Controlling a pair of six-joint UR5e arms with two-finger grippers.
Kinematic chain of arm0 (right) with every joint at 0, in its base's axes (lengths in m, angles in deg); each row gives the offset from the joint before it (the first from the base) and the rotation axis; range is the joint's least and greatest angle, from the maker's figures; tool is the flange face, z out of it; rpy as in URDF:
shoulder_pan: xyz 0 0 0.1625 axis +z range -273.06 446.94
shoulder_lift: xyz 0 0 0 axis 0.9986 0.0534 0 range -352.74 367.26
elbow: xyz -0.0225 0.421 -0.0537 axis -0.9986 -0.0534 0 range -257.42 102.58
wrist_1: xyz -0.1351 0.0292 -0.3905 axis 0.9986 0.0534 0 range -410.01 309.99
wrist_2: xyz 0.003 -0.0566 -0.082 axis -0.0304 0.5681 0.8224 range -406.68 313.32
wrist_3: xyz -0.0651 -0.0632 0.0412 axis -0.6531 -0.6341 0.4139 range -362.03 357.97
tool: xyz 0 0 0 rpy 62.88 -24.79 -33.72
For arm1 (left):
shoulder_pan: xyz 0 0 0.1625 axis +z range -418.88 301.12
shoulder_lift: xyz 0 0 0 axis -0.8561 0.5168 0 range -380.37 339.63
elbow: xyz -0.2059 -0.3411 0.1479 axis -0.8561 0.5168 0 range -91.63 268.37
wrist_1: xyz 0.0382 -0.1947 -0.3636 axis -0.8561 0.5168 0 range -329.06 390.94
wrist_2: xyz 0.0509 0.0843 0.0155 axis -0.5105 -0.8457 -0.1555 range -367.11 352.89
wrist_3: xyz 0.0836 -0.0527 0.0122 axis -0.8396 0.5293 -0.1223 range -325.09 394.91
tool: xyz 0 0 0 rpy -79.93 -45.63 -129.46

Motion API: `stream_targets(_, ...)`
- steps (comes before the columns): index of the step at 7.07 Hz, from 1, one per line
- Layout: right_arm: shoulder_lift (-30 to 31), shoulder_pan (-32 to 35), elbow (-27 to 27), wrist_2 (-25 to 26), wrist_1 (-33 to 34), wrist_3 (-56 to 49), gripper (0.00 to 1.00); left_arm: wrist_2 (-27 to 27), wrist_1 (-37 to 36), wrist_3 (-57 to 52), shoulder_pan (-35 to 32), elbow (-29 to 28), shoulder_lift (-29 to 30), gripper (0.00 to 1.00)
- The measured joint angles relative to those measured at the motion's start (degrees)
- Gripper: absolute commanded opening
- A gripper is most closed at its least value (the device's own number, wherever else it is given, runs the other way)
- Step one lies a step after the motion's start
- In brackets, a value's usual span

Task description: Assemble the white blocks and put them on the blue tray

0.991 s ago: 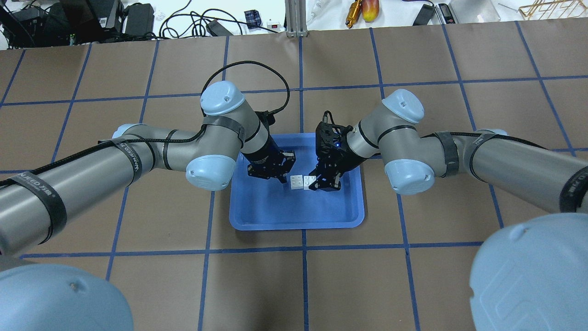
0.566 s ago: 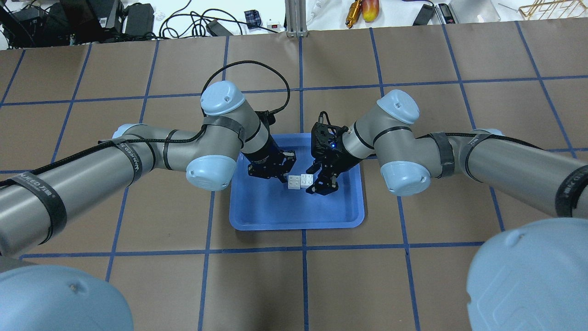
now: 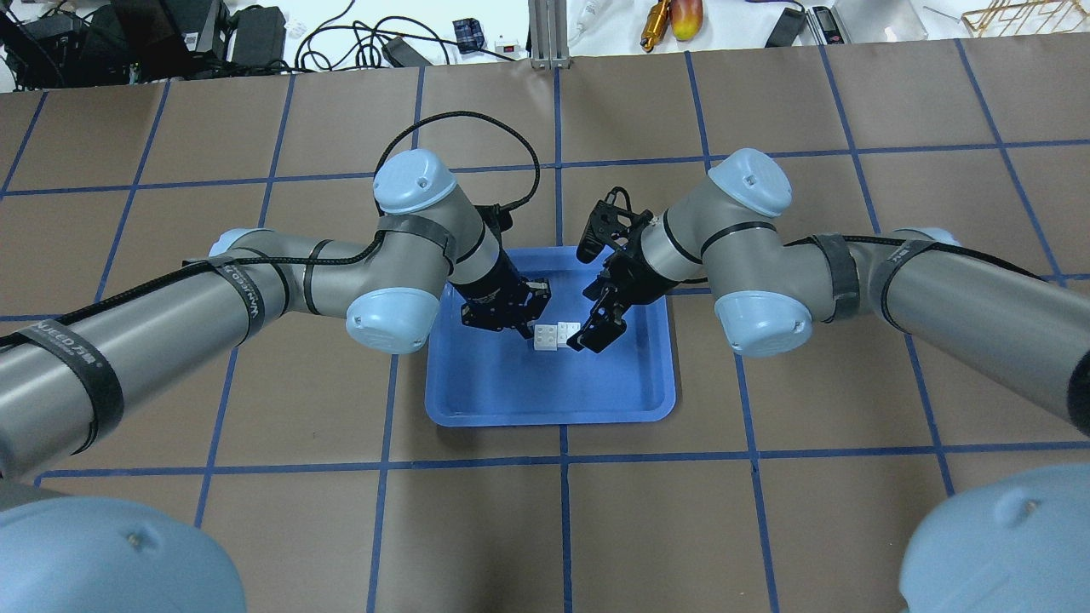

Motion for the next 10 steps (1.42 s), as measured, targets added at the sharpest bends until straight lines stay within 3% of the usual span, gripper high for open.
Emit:
stream_targets(3,7.41,-2.60,-5.35,10.51,-11.64,21.37,1.00,-0.03,-0.12,0.94,-0.77,0.00,-0.02,0.00)
stream_targets(7,9.91,-8.72,-26.03,21.49,-42.54,43.25,1.00,0.09,-0.19,3.68,-0.95,-0.18,0.16,0.00)
stream_targets(9,12.98,-9.00,-30.87,24.08,-52.44,56.48,1.00,0.08,-0.40,5.43,-0.90,-0.50,-0.21,0.00)
stream_targets(10,14.57,-9.00,-30.97,24.38,-53.99,59.85,1.00,-0.10,-0.41,5.53,-0.74,-1.57,-0.78,0.00)
